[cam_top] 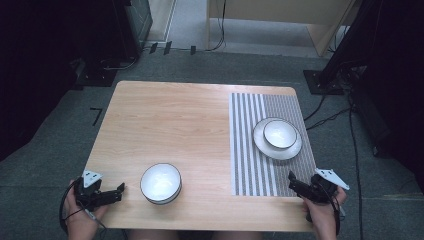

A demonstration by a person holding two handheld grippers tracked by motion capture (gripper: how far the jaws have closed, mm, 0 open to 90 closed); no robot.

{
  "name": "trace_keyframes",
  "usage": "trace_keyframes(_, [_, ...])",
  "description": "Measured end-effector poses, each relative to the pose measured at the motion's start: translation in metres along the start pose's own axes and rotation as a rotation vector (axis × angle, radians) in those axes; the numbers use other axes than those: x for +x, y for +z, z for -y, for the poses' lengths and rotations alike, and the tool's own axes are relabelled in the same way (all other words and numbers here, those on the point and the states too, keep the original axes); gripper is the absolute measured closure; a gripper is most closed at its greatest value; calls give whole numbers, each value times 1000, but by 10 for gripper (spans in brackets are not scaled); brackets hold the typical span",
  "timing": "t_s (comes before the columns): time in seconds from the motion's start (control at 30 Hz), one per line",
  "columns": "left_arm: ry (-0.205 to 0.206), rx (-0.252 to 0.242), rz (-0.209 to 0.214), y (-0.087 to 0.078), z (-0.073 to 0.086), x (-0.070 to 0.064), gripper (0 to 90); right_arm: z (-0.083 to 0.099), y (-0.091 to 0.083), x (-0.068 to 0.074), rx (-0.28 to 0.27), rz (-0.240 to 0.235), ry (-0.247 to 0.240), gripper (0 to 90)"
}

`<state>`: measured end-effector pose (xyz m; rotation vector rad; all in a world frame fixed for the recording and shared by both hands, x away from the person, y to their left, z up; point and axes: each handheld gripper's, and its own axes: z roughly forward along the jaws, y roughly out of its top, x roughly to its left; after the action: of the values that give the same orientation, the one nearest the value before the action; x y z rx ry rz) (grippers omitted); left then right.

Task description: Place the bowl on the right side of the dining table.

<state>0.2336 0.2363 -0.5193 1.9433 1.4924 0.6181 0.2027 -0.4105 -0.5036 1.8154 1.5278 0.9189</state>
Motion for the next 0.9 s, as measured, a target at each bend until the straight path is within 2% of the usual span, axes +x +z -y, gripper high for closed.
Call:
trace_keyframes(0.37, [0, 0, 0, 0, 0, 0, 0, 8, -3, -14, 35, 25, -2, 0])
trace_keyframes(0.9, [0, 0, 0, 0, 0, 0, 0, 21, -3, -24, 75, 28, -25, 0])
